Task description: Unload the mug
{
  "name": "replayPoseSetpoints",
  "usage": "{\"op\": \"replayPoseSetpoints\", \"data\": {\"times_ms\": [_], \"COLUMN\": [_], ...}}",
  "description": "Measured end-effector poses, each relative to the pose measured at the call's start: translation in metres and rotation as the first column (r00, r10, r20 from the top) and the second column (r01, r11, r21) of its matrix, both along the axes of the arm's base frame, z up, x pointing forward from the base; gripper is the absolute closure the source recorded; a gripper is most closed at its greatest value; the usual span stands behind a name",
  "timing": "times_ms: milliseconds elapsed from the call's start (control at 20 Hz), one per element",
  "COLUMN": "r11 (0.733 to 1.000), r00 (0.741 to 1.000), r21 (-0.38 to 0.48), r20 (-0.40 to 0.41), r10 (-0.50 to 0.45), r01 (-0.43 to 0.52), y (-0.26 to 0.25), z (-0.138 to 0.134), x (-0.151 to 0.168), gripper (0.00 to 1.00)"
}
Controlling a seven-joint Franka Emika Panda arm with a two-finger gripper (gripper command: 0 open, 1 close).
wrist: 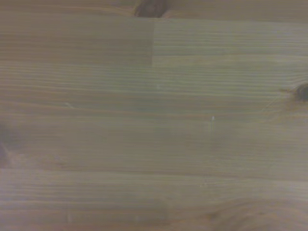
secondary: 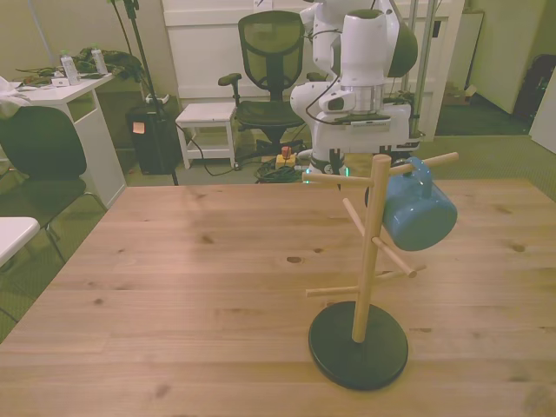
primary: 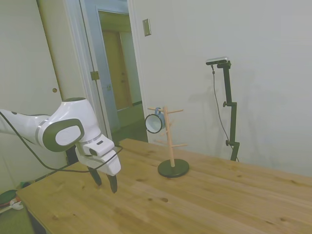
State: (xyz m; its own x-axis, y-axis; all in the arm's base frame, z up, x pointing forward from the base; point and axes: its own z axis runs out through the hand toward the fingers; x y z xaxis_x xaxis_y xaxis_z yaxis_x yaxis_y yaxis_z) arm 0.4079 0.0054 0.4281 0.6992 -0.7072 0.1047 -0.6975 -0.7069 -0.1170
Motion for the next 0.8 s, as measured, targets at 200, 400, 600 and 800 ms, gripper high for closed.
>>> {"op": "replayPoseSetpoints", "data": {"times_ms": [200, 400, 600, 800], "r11": [1.0, 1.0, 0.999, 0.999], "r00": [1.0, 1.0, 0.999, 0.999], "r21": [0.008, 0.01, 0.014, 0.021], "r20": [-0.002, -0.002, 0.005, 0.024], "r10": [-0.023, -0.027, -0.031, -0.04], "r01": [0.023, 0.027, 0.031, 0.039], "y": [0.0, 0.0, 0.001, 0.006], "z": [-0.001, -0.001, 0.004, 0.014], "x": [0.0, 0.002, 0.009, 0.028], "gripper": [0.0, 0.0, 0.0, 0.0]}}
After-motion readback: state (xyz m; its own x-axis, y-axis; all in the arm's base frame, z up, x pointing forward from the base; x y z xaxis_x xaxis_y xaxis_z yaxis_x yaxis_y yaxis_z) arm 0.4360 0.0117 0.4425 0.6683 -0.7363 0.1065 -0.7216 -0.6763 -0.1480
